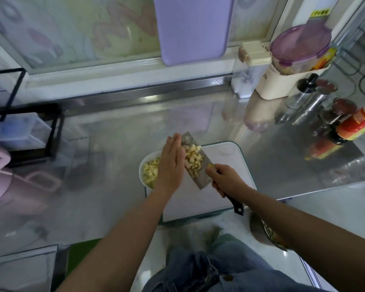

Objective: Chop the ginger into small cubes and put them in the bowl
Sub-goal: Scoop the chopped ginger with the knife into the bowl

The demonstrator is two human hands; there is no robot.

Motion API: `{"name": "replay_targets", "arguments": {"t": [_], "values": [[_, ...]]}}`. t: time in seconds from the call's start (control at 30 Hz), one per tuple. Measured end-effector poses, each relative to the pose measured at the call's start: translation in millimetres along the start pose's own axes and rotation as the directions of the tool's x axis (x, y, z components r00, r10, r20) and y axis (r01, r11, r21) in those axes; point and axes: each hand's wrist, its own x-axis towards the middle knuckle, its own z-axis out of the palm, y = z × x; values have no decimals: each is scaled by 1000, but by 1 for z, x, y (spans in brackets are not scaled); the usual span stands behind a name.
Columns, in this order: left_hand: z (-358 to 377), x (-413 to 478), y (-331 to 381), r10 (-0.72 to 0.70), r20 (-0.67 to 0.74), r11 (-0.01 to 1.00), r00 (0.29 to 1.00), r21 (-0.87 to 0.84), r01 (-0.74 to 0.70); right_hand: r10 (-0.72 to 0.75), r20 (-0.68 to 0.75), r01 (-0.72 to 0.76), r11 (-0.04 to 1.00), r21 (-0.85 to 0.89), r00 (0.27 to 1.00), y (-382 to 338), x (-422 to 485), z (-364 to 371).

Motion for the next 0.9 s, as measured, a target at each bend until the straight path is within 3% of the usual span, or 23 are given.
{"name": "replay_targets", "arguments": {"t": [0.2,0.37,0.57,0.7,0.9], "values": [[-41,-7,-29,-35,85,995,996,95,27,-18,92,21,999,-27,996,-24,4,17],[-58,-26,-45,-31,70,991,997,132,21,-8,61,10,1000,-28,998,-31,5,29],[-65,-25,-50,-21,-42,983,999,179,28,12,55,-8,998,-63,998,-34,5,41],[-60,-11,-35,102,92,974,991,192,-118,2,76,3,997,-76,997,-37,4,46],[-57,5,-34,170,298,954,939,187,-232,12,82,-3,995,-103,997,-42,5,49]]}}
